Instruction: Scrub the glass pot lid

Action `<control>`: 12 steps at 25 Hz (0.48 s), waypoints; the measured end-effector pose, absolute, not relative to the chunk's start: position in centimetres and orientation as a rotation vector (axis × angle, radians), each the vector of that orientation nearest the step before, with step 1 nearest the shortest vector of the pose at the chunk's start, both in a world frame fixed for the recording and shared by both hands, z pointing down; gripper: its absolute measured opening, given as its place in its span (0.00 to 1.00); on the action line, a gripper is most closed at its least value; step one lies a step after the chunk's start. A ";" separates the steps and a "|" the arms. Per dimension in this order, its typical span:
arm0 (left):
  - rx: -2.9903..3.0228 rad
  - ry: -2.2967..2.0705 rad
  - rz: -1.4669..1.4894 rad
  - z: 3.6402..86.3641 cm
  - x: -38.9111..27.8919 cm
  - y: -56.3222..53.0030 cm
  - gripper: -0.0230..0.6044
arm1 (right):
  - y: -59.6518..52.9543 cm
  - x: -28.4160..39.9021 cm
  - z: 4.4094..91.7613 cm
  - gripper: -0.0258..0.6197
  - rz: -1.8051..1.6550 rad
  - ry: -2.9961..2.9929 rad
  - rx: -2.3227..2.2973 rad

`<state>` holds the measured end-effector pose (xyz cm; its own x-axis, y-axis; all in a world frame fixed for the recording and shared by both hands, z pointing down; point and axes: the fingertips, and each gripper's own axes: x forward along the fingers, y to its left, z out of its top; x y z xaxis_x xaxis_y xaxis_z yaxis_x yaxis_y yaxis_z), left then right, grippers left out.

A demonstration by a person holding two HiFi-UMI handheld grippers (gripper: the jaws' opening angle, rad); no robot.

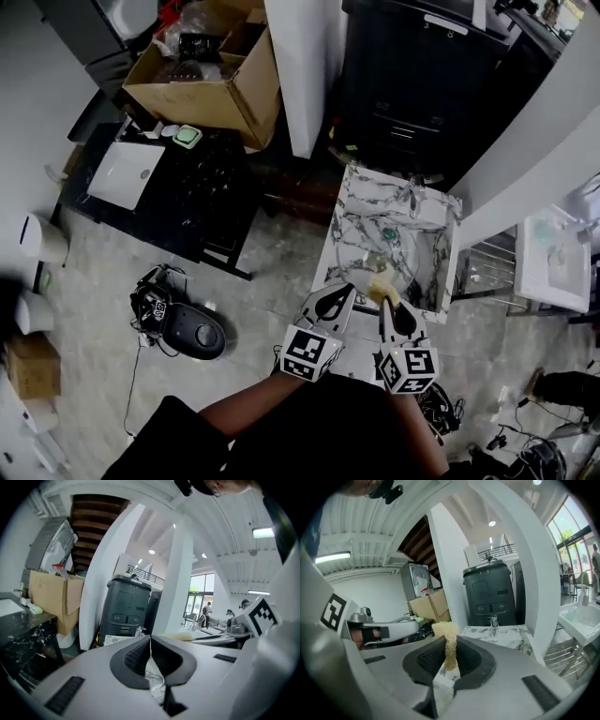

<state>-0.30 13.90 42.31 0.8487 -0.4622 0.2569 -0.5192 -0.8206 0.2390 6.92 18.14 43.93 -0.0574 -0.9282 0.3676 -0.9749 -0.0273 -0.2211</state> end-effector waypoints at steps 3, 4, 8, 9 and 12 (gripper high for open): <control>2.735 -0.782 0.238 40.4 -0.7 19.3 0.07 | 24.1 6.8 42.1 0.13 0.610 -2.123 2.096; 2.736 -0.779 0.218 39.7 -0.7 21.5 0.07 | 26.3 6.9 41.5 0.13 0.576 -2.115 2.111; 2.782 -0.759 0.191 37.8 -0.5 31.0 0.07 | 34.5 6.5 39.4 0.13 0.448 -2.097 2.168; 2.804 -0.759 0.196 37.4 -0.7 33.0 0.07 | 36.3 6.1 38.9 0.13 0.431 -2.099 2.182; 2.829 -0.771 0.218 36.8 -1.8 37.7 0.07 | 40.5 4.7 38.0 0.13 0.432 -2.117 2.217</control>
<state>-1.80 37.69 36.81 0.8529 -0.4849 0.1936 -0.5146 -0.8435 0.1542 4.71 40.47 37.99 0.0262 -0.9726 0.2311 -0.9853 -0.0641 -0.1581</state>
